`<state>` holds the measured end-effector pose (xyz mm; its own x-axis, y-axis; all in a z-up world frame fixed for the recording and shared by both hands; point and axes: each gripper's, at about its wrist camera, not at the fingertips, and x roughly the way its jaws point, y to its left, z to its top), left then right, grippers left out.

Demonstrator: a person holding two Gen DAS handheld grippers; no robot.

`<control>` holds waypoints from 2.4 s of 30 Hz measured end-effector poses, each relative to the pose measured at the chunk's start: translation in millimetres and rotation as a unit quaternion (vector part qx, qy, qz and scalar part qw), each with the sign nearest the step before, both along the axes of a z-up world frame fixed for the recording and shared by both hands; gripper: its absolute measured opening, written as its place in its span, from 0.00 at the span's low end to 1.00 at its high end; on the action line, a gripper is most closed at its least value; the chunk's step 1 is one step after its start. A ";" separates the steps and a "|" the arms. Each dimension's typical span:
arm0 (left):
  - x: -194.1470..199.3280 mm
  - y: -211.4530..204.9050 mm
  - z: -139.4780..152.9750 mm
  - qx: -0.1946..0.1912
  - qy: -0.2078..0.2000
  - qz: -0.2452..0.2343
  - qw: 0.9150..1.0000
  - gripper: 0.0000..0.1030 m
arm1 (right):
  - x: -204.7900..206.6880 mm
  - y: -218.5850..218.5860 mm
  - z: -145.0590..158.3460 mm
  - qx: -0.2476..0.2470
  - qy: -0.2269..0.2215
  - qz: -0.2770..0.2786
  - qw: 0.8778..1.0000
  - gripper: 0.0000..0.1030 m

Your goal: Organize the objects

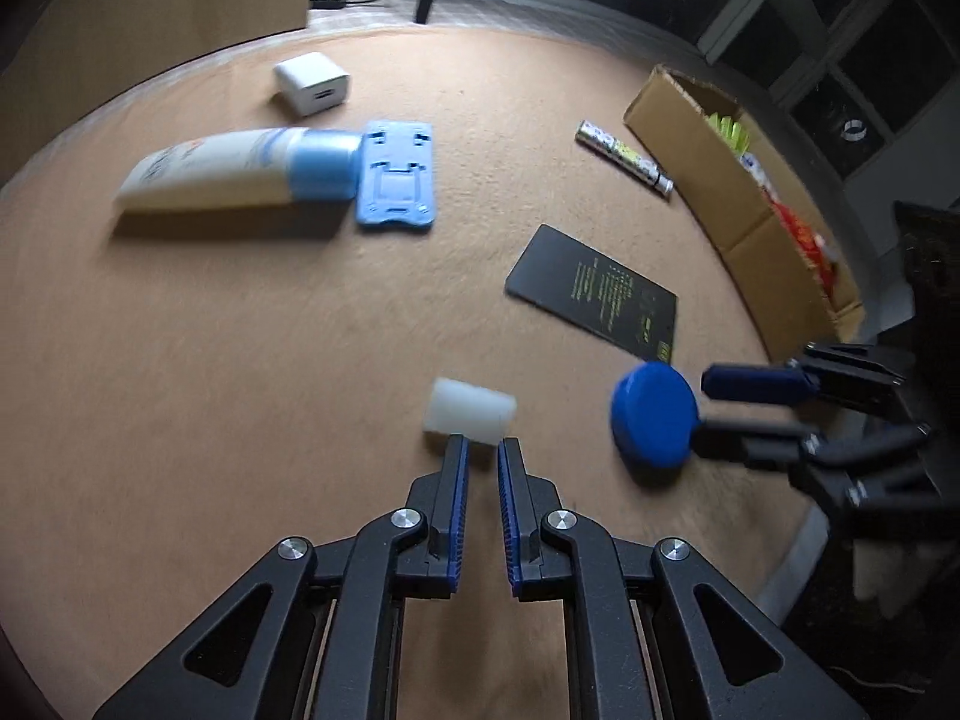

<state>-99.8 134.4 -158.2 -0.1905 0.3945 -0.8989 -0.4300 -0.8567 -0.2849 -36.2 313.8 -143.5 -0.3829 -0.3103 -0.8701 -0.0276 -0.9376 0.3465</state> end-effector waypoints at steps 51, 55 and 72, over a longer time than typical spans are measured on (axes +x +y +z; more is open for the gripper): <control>11.3 -6.5 -8.8 -0.031 0.046 0.032 0.998 0.26 | -7.9 -51.6 -10.2 0.108 0.011 0.046 0.993 0.44; 10.2 -10.2 3.1 -0.014 0.049 0.043 0.998 0.26 | -2.5 -40.8 2.9 0.101 0.025 0.031 0.994 0.44; -4.9 76.0 52.6 0.037 0.091 -0.014 0.995 0.26 | 15.6 65.8 53.3 0.092 0.067 -0.078 0.990 0.24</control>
<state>-104.7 210.5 -105.6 -0.3362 0.4658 -0.8185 -0.5030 -0.8236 -0.2620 -20.6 379.7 -90.2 -0.5303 -0.0796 -0.8441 -0.1429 -0.9730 0.1815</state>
